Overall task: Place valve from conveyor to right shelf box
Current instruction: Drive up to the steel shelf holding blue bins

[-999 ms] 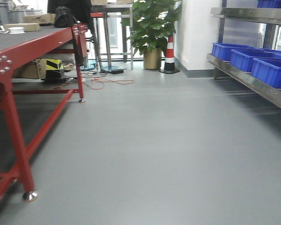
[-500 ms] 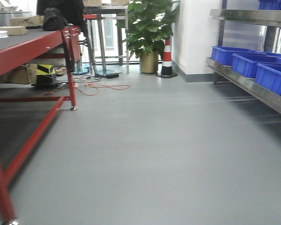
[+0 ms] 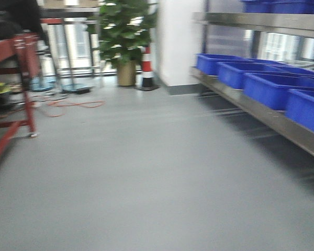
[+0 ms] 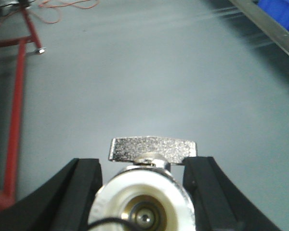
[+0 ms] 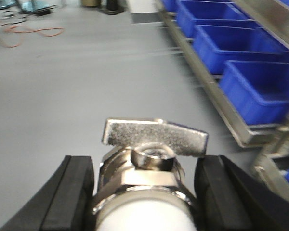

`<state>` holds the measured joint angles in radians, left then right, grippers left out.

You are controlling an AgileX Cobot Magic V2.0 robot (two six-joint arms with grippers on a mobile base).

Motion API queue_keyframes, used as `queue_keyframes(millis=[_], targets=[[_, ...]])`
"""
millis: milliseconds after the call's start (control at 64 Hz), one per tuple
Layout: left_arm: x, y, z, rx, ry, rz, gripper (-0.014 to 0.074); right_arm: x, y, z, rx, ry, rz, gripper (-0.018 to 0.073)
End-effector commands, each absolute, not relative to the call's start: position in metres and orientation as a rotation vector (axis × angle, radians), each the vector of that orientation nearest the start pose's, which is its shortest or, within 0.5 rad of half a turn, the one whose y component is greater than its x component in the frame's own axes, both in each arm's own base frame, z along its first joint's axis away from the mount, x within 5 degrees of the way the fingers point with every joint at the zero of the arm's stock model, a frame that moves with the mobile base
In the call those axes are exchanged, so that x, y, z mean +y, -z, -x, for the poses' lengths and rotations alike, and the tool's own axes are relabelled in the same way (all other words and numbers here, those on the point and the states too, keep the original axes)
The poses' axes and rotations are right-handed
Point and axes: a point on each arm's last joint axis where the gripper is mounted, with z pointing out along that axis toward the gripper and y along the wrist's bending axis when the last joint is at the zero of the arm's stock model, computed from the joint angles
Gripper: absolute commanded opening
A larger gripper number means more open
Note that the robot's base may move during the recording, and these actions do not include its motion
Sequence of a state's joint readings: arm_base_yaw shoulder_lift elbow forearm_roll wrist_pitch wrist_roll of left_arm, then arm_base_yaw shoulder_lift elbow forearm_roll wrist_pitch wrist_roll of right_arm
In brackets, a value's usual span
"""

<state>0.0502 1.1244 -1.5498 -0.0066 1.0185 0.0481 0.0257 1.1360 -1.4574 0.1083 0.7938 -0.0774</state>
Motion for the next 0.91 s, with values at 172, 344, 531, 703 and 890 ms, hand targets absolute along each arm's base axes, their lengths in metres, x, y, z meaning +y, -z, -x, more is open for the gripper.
queue_keyframes(millis=[172, 344, 531, 703, 890], targets=[[0.0076, -0.5006, -0.1974, 2.009, -0.036, 0.005, -0.0111, 0.0112, -0.4955, -0.2180, 1.847, -0.076, 0.072, -0.0155], [0.0076, -0.5006, -0.1974, 2.009, -0.036, 0.005, -0.0111, 0.0112, -0.4955, -0.2180, 1.847, -0.076, 0.072, -0.0155], [0.0076, -0.5006, -0.1974, 2.009, -0.036, 0.005, -0.0111, 0.0112, -0.4955, -0.2180, 1.847, -0.076, 0.072, -0.0155], [0.0076, -0.5006, -0.1974, 2.009, -0.036, 0.005, -0.0111, 0.0112, -0.4955, -0.2180, 1.847, -0.076, 0.072, -0.0155], [0.0076, -0.5006, -0.1974, 2.009, -0.036, 0.005, -0.0111, 0.0112, -0.4955, -0.2180, 1.847, -0.076, 0.072, -0.0155]])
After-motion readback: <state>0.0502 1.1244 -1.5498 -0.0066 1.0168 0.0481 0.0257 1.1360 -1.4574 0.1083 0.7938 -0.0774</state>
